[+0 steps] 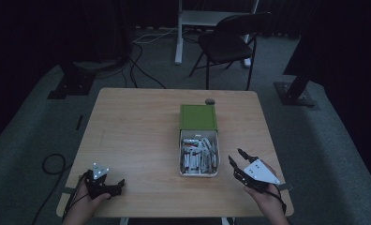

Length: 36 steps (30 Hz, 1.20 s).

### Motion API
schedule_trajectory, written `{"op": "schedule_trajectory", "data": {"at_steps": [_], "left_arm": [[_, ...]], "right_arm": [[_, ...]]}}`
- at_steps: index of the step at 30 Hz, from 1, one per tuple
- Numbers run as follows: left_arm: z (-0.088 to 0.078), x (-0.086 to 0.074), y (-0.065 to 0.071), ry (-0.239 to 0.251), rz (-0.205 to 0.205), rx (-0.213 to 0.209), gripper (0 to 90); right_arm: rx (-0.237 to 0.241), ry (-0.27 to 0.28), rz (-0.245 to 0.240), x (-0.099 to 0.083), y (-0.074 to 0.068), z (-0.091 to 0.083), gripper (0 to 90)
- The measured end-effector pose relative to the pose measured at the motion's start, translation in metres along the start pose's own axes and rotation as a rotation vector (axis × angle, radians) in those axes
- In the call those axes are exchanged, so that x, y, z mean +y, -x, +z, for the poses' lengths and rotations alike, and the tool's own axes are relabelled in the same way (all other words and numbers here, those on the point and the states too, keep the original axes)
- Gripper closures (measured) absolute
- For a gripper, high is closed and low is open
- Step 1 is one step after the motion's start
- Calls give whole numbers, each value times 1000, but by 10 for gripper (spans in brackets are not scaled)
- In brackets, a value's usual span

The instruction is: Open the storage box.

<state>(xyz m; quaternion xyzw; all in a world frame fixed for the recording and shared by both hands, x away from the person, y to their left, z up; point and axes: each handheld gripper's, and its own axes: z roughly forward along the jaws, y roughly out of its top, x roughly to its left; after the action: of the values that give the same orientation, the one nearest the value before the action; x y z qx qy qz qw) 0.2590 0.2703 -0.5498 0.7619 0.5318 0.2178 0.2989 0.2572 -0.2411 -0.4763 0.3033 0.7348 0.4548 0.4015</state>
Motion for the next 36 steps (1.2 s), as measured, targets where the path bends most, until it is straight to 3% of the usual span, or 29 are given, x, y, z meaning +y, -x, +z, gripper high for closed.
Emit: {"op": "schedule_trajectory", "data": {"at_steps": [10, 13, 21, 24, 26, 29, 36], "left_arm": [[0, 0, 0, 0, 0, 0, 15], [0, 0, 0, 0, 0, 0, 15], [0, 0, 0, 0, 0, 0, 15], [0, 0, 0, 0, 0, 0, 15], [0, 0, 0, 0, 0, 0, 15], [0, 0, 0, 0, 0, 0, 15], [0, 0, 0, 0, -1, 0, 15]], "right_arm": [[-60, -106, 110, -31, 21, 1, 543], [-58, -128, 138, -41, 25, 2, 542], [-16, -187, 233, -62, 36, 4, 506], [22, -212, 255, -66, 39, 4, 440], [48, -247, 300, -71, 41, 5, 326], [73, -248, 309, -75, 40, 5, 291], [100, -290, 280, -83, 36, 10, 272]]}}
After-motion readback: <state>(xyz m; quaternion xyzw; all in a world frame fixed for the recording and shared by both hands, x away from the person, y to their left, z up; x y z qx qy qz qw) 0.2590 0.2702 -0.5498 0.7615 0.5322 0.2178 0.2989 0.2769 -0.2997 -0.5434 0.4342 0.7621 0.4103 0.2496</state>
